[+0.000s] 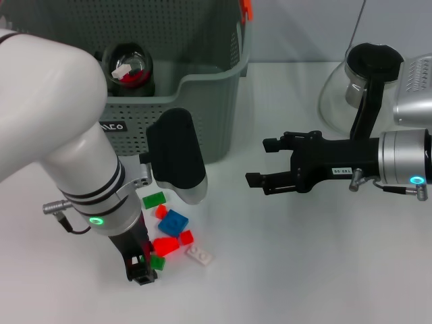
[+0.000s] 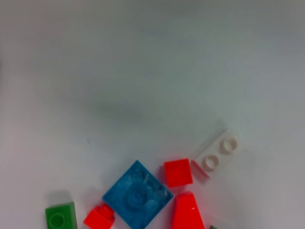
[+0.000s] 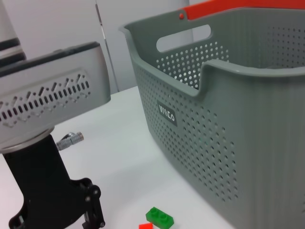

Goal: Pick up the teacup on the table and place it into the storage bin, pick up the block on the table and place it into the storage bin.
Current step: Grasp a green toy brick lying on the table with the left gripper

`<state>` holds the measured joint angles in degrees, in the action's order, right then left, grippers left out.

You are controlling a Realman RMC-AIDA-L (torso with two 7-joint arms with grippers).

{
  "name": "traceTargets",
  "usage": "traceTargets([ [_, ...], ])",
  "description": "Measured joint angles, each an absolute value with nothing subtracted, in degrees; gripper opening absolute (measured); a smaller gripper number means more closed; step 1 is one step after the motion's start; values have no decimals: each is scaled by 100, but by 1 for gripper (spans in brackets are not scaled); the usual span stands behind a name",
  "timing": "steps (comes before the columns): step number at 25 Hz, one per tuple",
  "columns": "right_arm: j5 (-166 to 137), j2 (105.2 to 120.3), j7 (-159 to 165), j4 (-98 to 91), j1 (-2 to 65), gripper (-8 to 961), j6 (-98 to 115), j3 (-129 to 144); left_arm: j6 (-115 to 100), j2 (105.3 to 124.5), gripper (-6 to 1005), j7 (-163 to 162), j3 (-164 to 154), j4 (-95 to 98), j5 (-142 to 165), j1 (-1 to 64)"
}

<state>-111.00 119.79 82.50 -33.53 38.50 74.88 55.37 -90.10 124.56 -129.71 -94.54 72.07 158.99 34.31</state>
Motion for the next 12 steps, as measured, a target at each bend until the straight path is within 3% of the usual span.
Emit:
traceTargets([
  [12,-11101,11980,8245,-3349,3841,911,7489,5509,-8952,12466,397,-12989,-9482,7140,15845,3443],
])
